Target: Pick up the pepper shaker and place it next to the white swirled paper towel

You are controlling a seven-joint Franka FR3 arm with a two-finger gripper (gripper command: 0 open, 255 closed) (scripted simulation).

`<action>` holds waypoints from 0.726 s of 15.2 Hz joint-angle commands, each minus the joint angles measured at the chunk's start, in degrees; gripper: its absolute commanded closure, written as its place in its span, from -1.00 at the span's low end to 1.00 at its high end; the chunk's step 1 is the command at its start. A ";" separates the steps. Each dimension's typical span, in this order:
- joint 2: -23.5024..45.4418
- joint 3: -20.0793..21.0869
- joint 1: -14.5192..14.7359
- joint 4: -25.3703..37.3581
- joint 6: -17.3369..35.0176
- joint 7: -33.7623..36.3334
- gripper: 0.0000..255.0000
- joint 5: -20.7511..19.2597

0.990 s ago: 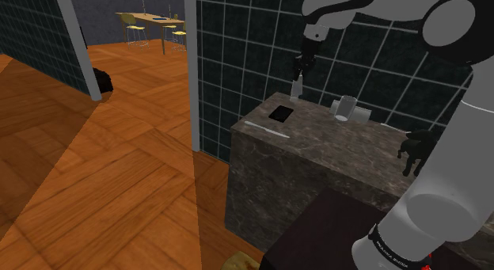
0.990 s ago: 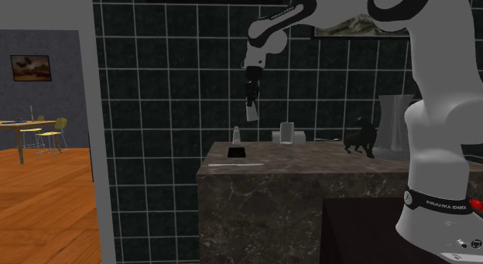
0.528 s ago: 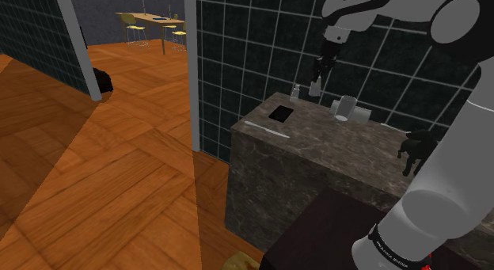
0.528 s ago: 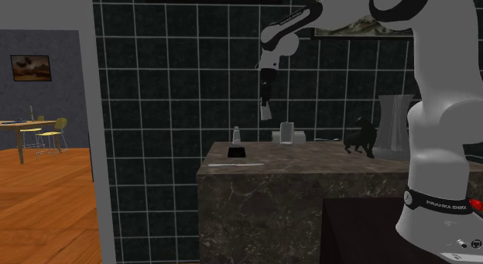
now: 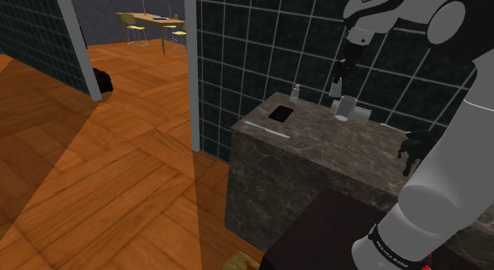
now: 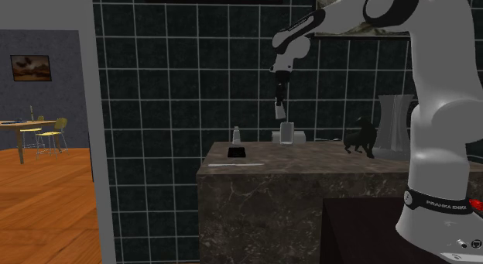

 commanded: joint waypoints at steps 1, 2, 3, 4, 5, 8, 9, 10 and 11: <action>0.71 -1.11 -1.68 0.72 -0.42 -2.92 1.00 0.59; 1.30 -1.64 -2.60 1.39 -0.76 -4.37 1.00 1.00; 1.96 -2.15 -3.55 2.14 -1.13 -5.83 1.00 1.44; 2.68 -2.67 -4.51 2.97 -1.53 -7.30 1.00 1.93; 3.47 -3.16 -5.51 3.88 -1.96 -8.77 1.00 2.46; 6.24 -4.48 -8.78 7.11 -3.45 -13.18 1.00 4.25; 7.30 -4.85 -9.98 8.37 -4.02 -14.63 1.00 4.91; 8.41 -5.19 -11.22 9.72 -4.63 -16.06 1.00 5.61; 9.59 -5.48 -12.53 11.17 -5.28 -17.48 1.00 6.33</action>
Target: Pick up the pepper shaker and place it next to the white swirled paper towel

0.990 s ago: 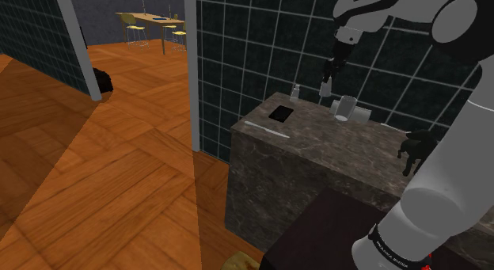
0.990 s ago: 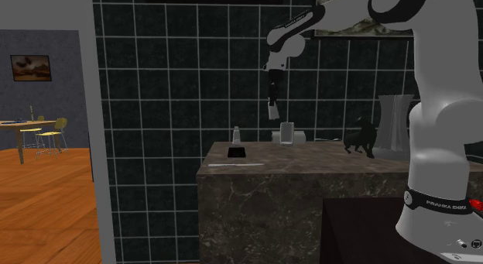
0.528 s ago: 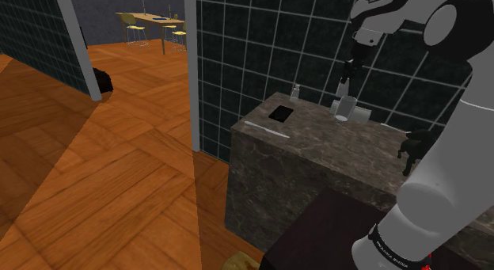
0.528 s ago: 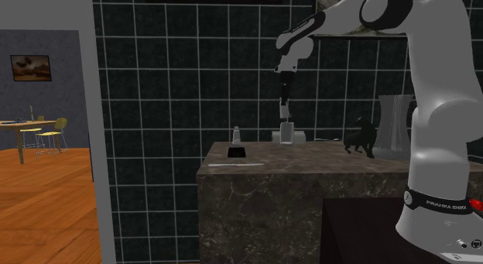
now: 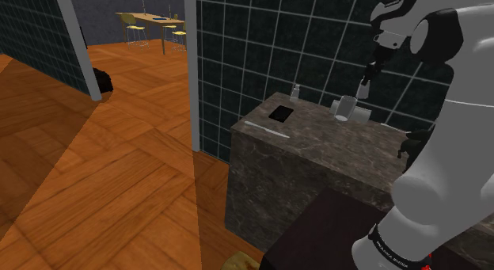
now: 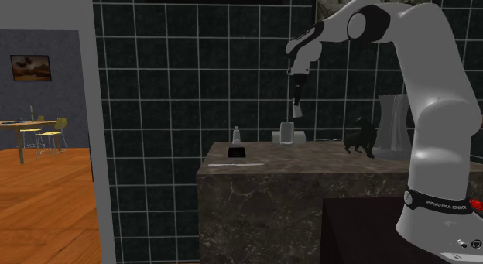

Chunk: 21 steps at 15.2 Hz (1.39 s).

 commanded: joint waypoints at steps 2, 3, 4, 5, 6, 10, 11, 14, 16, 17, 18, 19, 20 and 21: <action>3.20 -0.78 -3.76 4.04 -1.89 -4.02 1.00 1.98; 4.58 -0.96 -5.25 5.83 -2.69 -5.35 1.00 2.78; 6.02 -1.09 -6.80 7.75 -3.54 -6.63 1.00 3.59; 7.53 -1.18 -8.42 9.81 -4.45 -7.87 1.00 4.43; 9.11 -1.20 -10.13 12.03 -5.42 -9.05 1.00 5.28; 11.56 -1.08 -12.52 13.20 -4.70 -11.22 1.00 6.57; 11.48 -1.07 -12.32 12.28 -3.89 -11.34 1.00 6.56; 11.35 -1.03 -11.80 9.72 -1.54 -11.71 1.00 6.59; 11.35 -0.97 -11.52 8.14 -0.03 -11.96 1.00 6.67; 11.38 -0.94 -11.40 7.39 0.72 -12.09 1.00 6.72; 11.42 -0.90 -11.28 6.66 1.45 -12.22 1.00 6.79; 11.48 -0.86 -11.18 5.96 2.17 -12.36 1.00 6.86; 11.55 -0.81 -11.08 5.27 2.89 -12.50 1.00 6.95; 11.63 -0.77 -11.00 4.61 3.60 -12.64 1.00 7.04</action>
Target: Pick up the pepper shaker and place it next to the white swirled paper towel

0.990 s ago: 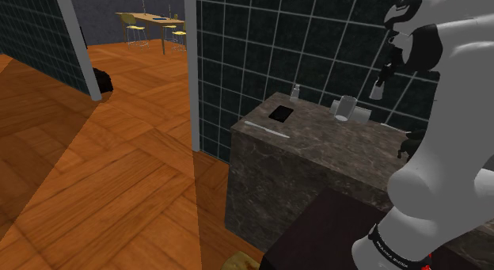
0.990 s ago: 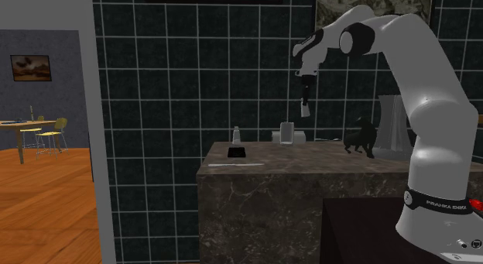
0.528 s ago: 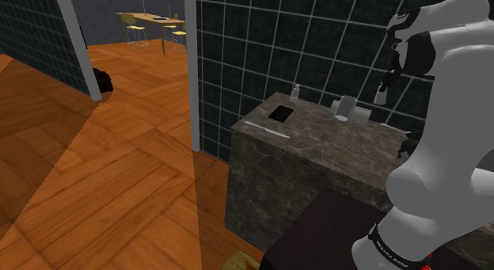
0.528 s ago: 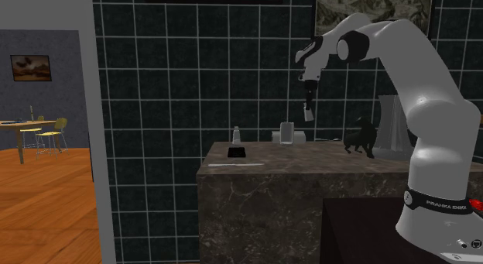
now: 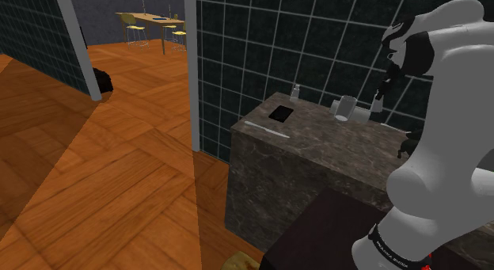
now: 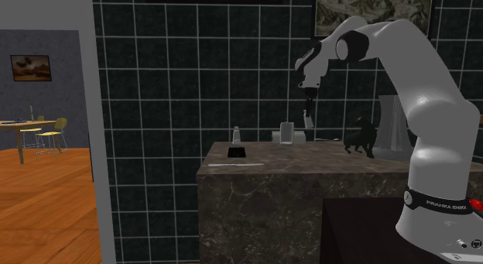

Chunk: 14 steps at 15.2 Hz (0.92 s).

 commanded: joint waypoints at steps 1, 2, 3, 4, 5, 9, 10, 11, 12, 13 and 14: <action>0.00 0.07 0.26 -1.47 1.46 -0.25 1.00 0.12; 0.11 0.13 0.33 -2.09 2.15 -0.39 1.00 0.23; 0.24 0.19 0.39 -2.69 2.83 -0.54 1.00 0.35; 0.37 0.26 0.44 -3.27 3.51 -0.69 1.00 0.47; 0.53 0.33 0.48 -3.83 4.18 -0.84 1.00 0.61; 1.26 0.66 0.58 -5.90 6.78 -1.48 1.00 1.23; 1.47 0.75 0.59 -6.37 7.41 -1.64 1.00 1.40; 1.69 0.85 0.59 -6.82 8.04 -1.81 1.00 1.58; 1.92 0.96 0.58 -7.26 8.66 -1.98 1.00 1.77; 2.17 1.06 0.57 -7.68 9.28 -2.15 1.00 1.96; 2.42 1.18 0.55 -8.09 9.88 -2.32 1.00 2.16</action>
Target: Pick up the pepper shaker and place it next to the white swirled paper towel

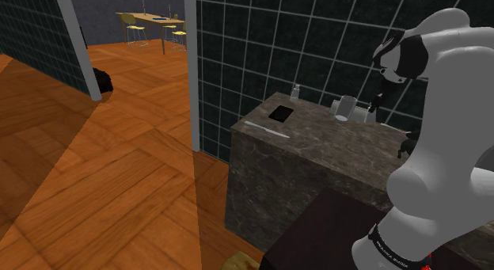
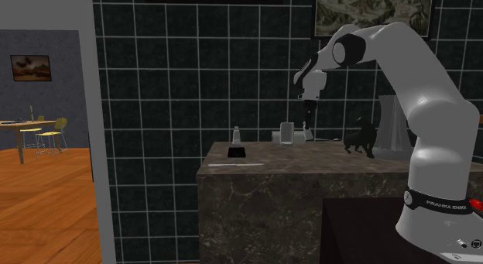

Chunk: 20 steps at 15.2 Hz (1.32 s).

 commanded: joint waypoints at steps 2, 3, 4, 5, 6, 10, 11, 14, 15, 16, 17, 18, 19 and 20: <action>0.84 0.35 -0.13 -1.17 1.87 -0.60 1.00 0.65; 1.12 0.48 -0.16 -1.53 2.46 -0.78 1.00 0.87; 1.42 0.61 -0.20 -1.88 3.04 -0.96 1.00 1.09; 1.49 0.64 -0.21 -1.98 3.20 -1.01 1.00 1.15; 1.49 0.64 -0.21 -1.97 3.19 -1.01 1.00 1.15; 1.50 0.65 -0.22 -1.96 3.19 -1.01 1.00 1.15; 1.50 0.65 -0.22 -1.96 3.19 -1.01 1.00 1.15; 1.50 0.65 -0.22 -1.96 3.19 -1.01 -1.00 1.15; 1.50 0.65 -0.22 -1.96 3.19 -1.01 -1.00 1.15; 1.50 0.65 -0.22 -1.96 3.19 -1.01 -1.00 1.15; 1.50 0.65 -0.22 -1.96 3.19 -1.01 -1.00 1.15; 1.50 0.65 -0.22 -1.96 3.19 -1.01 -1.00 1.15; 0.77 0.30 -0.21 -1.10 1.72 -0.67 -1.00 0.61; 0.11 -0.01 -0.23 -0.14 0.21 -0.34 -1.00 0.11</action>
